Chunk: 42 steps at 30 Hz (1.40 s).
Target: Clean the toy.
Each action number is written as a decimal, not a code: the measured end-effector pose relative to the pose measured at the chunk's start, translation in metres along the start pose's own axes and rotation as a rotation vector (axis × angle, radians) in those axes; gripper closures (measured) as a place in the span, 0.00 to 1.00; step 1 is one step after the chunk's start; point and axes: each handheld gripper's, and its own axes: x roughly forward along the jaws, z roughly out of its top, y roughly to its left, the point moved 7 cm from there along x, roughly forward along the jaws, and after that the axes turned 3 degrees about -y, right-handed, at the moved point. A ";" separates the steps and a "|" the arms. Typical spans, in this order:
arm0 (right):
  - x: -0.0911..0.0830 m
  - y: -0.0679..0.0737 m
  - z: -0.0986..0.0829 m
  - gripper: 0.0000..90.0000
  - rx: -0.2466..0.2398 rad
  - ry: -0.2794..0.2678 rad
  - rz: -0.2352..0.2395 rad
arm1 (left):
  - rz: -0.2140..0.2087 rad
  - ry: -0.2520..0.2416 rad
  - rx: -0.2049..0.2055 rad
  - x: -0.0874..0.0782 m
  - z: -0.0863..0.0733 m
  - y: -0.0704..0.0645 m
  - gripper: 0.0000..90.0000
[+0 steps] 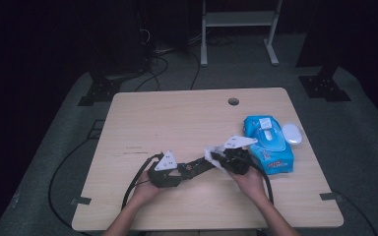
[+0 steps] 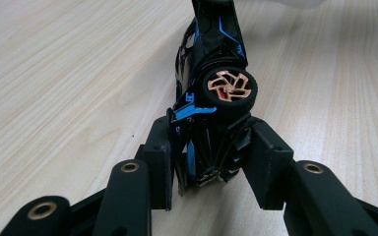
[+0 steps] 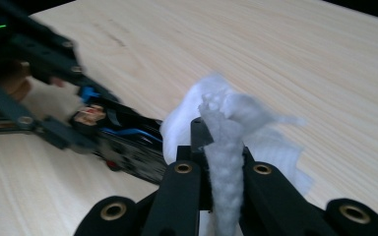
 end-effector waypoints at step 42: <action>0.011 0.039 0.011 0.97 -0.031 -0.020 0.122 | 0.000 0.019 0.014 -0.001 0.001 0.000 0.65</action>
